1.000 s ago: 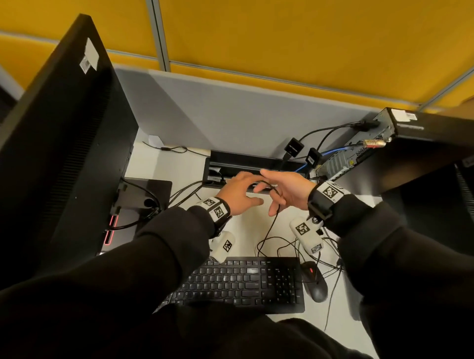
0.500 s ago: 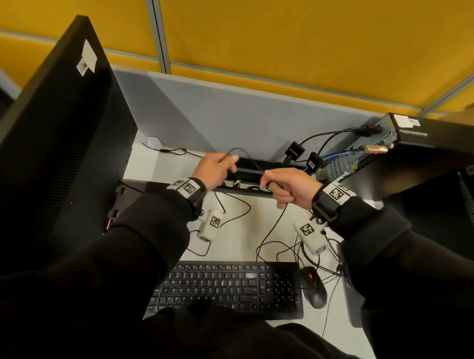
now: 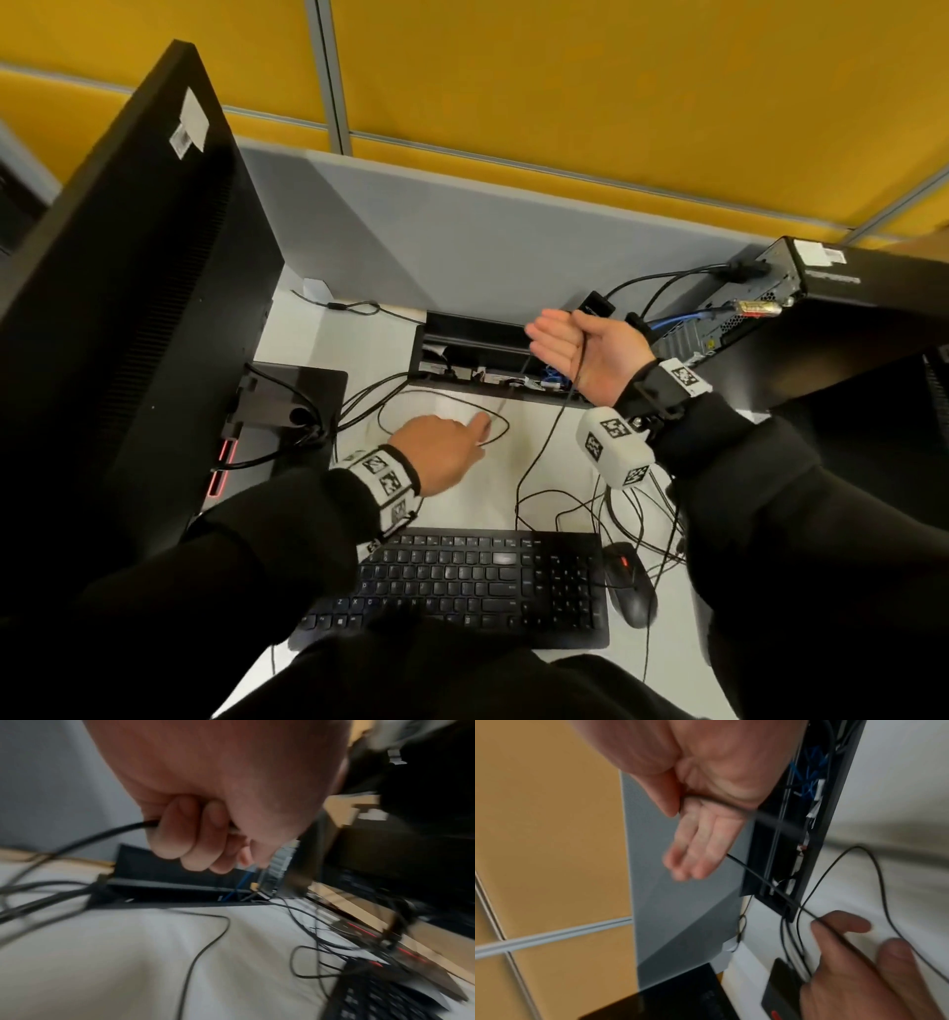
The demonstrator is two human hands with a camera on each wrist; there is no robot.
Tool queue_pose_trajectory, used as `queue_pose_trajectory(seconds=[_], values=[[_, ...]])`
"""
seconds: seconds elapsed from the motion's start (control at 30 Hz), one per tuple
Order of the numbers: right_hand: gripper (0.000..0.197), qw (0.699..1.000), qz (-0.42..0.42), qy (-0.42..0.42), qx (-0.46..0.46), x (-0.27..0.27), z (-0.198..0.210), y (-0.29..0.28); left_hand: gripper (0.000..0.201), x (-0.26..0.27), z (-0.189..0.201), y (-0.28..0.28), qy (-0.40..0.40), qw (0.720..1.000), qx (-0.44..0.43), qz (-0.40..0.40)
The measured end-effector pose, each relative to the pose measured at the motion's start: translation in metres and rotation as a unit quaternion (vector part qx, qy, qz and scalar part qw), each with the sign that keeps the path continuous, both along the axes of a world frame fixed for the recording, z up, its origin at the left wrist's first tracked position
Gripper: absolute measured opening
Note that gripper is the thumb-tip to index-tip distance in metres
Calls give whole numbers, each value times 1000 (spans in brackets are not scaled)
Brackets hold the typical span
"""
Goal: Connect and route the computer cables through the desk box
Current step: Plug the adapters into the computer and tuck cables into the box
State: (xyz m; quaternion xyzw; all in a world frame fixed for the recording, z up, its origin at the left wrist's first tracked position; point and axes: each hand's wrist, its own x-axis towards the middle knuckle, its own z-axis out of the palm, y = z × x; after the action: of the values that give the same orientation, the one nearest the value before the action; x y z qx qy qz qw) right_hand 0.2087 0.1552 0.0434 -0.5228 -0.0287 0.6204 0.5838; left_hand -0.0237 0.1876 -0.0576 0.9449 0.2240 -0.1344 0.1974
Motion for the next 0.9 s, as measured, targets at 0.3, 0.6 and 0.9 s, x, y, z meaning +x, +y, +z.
queue_pose_trajectory(seconds=[0.3, 0.6, 0.9], values=[[28, 966, 155, -206, -28, -48, -41, -27, 11, 52, 81, 46, -180, 975, -100, 81], [44, 965, 223, -125, -56, -37, -28, -34, 17, 43, 51, 58, -215, 847, -443, 199], [38, 982, 173, -72, 27, -45, -19, -31, 37, 30, 28, 45, -297, 678, -589, 326]])
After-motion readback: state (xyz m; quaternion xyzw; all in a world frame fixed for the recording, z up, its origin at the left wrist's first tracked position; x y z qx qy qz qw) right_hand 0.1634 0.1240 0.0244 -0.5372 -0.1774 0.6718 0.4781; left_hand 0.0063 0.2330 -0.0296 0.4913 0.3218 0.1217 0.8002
